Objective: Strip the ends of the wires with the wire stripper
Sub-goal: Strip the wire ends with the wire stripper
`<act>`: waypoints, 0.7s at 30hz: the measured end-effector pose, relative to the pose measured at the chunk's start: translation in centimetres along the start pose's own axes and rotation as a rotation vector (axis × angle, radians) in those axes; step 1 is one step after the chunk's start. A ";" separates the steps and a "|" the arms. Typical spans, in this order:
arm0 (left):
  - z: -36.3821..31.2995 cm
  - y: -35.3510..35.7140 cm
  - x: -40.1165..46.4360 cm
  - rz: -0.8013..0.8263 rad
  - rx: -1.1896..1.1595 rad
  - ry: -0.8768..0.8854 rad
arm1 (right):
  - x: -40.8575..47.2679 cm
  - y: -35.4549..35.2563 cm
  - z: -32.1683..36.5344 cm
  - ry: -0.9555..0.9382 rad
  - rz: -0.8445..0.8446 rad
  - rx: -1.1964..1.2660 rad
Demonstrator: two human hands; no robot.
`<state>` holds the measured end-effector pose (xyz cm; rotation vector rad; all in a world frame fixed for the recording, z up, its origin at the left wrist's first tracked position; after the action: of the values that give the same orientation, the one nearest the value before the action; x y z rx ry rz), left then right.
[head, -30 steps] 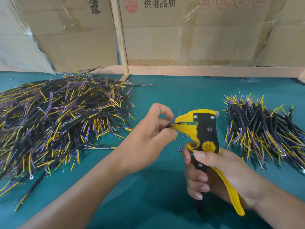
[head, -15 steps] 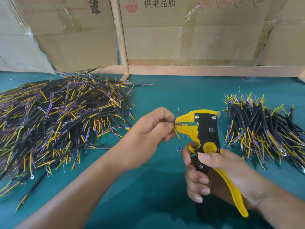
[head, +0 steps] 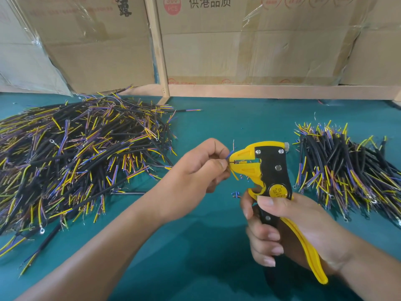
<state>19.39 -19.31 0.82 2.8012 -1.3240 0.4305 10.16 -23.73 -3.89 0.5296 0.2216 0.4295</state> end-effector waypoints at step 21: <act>-1.3 -1.9 -0.1 -0.063 0.377 0.076 | -0.3 -2.5 0.1 0.055 -0.228 0.019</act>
<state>20.46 -17.88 2.28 3.0704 -1.2484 0.8577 10.81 -25.85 -5.06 0.5054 0.3356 0.2203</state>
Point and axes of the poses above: each hand's wrist, its own x-axis towards the middle knuckle, its own y-axis out of the palm, z = x × y, the point moved 10 cm from there along x, towards the middle knuckle, and after that the axes turned 4 degrees about y, right-handed, at the moved point
